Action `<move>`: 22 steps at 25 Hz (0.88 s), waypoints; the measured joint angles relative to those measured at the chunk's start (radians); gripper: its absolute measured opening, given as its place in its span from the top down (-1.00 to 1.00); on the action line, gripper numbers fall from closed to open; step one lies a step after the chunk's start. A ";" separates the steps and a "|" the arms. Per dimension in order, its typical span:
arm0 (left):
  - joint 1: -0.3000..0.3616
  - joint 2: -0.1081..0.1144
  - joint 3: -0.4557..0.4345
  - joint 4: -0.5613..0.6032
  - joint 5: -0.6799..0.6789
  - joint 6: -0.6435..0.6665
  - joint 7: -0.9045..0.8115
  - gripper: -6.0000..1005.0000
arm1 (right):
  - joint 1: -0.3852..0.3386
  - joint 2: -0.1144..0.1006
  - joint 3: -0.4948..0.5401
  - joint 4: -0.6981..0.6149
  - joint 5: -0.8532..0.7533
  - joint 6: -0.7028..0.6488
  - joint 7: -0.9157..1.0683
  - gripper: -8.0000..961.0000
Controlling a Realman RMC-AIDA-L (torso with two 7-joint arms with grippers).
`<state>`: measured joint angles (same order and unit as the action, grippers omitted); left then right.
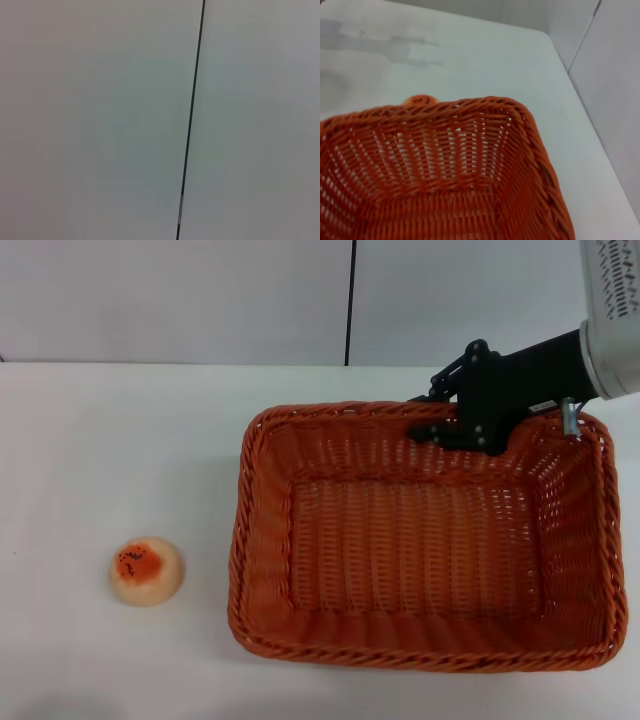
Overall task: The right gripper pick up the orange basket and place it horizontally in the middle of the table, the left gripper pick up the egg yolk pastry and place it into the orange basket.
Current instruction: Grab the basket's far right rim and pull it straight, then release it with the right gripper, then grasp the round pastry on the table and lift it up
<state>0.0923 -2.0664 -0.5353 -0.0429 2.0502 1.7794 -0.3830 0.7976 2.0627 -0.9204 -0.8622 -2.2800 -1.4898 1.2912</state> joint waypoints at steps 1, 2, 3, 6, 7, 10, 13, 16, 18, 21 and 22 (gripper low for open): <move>0.000 0.000 0.000 0.000 0.000 -0.001 0.000 -0.48 | -0.002 0.002 -0.007 -0.002 0.000 0.009 0.000 0.57; 0.000 -0.001 0.000 0.000 0.000 -0.002 0.000 -0.48 | -0.006 0.003 -0.016 -0.003 0.000 0.018 0.000 0.50; 0.000 -0.001 0.000 0.000 0.000 -0.003 -0.001 -0.48 | -0.006 0.003 -0.016 -0.003 0.000 0.018 0.000 0.43; -0.002 -0.001 0.000 0.000 0.001 -0.005 -0.008 -0.47 | -0.008 0.003 -0.019 -0.004 0.002 0.029 0.001 0.21; -0.002 -0.001 0.000 0.000 0.001 -0.006 -0.008 -0.47 | -0.009 0.004 -0.017 -0.007 0.003 0.033 0.001 0.13; -0.004 -0.001 0.000 0.000 0.001 -0.006 -0.008 -0.47 | -0.018 0.006 -0.011 -0.027 0.013 0.028 0.000 0.13; -0.019 0.001 0.033 0.013 0.005 -0.005 -0.006 -0.47 | -0.061 0.009 -0.008 -0.091 0.094 -0.011 0.003 0.12; -0.063 0.009 0.140 0.087 0.008 0.010 -0.048 -0.46 | -0.143 0.010 -0.007 -0.168 0.264 -0.057 0.010 0.11; -0.098 0.010 0.210 0.161 0.009 0.017 -0.108 -0.46 | -0.222 0.010 -0.005 -0.203 0.416 -0.077 0.012 0.11; -0.147 0.010 0.326 0.273 0.009 0.020 -0.197 -0.46 | -0.335 0.011 -0.006 -0.218 0.655 -0.083 0.012 0.11; -0.157 0.010 0.355 0.296 0.009 0.019 -0.215 -0.46 | -0.369 0.011 -0.008 -0.213 0.738 -0.083 0.009 0.11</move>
<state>-0.0651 -2.0562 -0.1804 0.2531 2.0589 1.7981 -0.5984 0.4286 2.0740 -0.9280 -1.0754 -1.5423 -1.5728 1.3001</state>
